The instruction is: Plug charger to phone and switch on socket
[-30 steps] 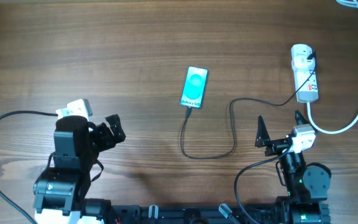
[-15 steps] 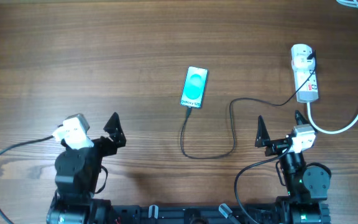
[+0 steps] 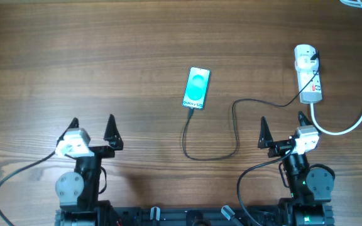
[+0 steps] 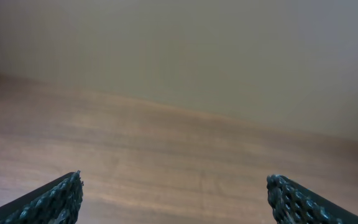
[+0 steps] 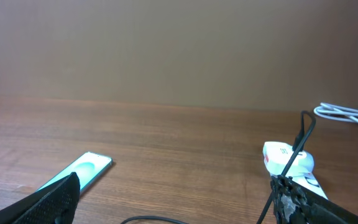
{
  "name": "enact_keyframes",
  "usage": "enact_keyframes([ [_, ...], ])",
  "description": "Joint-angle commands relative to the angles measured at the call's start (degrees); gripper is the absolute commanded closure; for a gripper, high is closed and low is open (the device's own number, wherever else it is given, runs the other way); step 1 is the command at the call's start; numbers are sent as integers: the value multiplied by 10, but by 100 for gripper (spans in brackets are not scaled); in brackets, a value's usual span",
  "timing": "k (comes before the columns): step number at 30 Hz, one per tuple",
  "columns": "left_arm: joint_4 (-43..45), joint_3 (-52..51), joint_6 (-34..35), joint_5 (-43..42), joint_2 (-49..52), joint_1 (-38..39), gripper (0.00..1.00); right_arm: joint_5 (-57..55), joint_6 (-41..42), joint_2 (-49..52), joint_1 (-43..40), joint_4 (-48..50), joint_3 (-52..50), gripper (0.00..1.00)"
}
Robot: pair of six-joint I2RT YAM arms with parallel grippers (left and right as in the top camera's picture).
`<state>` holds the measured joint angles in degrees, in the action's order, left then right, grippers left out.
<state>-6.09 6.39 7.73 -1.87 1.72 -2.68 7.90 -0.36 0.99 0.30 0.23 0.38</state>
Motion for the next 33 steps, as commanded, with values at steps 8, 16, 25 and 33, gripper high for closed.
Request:
enact_keyframes([
  [8, 102, -61, -16, -43, -16, -30, 0, 2, -10, -6, 2, 2, -1, 0],
  [16, 44, -61, -85, -34, -16, -30, 0, 2, -10, -6, 2, 2, -1, 0],
  [25, 17, -61, -86, 0, -16, -30, 0, 2, -10, -6, 2, 2, -1, 0],
  [33, 16, -61, -56, 4, -16, -29, 0, 2, -10, -6, 2, 2, -1, 0],
])
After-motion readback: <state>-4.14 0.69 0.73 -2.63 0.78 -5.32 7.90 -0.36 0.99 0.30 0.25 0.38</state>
